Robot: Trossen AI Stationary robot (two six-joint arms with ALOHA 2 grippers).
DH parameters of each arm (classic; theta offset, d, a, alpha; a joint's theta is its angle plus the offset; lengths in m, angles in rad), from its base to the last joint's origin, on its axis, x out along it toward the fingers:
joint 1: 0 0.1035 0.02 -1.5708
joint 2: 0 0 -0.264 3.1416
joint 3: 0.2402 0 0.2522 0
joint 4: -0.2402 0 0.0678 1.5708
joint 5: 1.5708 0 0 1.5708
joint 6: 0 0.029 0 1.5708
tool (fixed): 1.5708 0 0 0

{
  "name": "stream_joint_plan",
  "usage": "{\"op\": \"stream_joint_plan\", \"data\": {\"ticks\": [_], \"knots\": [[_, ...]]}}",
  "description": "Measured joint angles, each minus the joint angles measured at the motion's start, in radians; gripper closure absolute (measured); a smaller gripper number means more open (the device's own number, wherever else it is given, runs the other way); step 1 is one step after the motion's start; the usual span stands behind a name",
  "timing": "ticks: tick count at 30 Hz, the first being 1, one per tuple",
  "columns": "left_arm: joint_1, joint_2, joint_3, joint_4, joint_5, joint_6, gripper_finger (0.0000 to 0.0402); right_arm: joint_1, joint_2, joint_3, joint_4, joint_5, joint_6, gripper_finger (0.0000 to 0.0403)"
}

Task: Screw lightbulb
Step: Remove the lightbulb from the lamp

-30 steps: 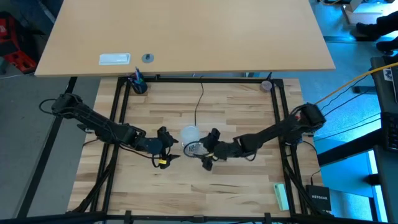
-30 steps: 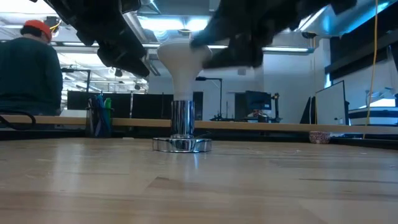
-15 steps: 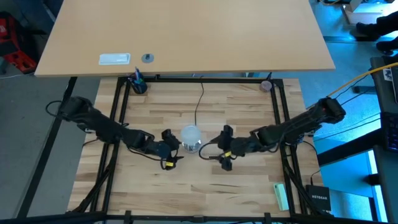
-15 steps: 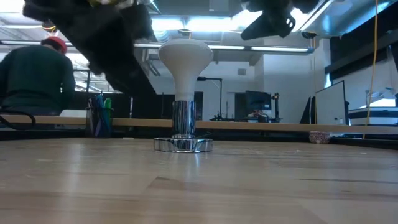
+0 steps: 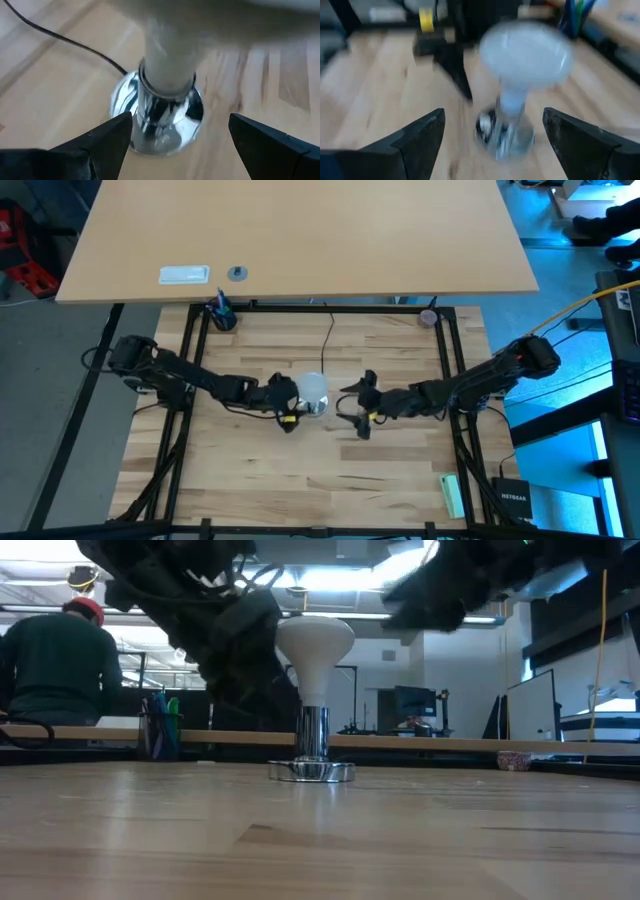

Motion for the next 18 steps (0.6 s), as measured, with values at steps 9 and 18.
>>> {"op": "stream_joint_plan", "data": {"ticks": [9, 18], "knots": [[-0.039, 0.036, -0.001, 0.034, -0.231, -0.053, 0.008, -0.02, -0.004, 0.0, 0.157, -0.035, -0.161, 0.0065], [-0.119, 0.19, -0.001, 0.338, -0.409, 0.066, 0.008, -0.055, -0.004, 0.0, 0.239, -0.036, -0.217, 0.0065]]}}
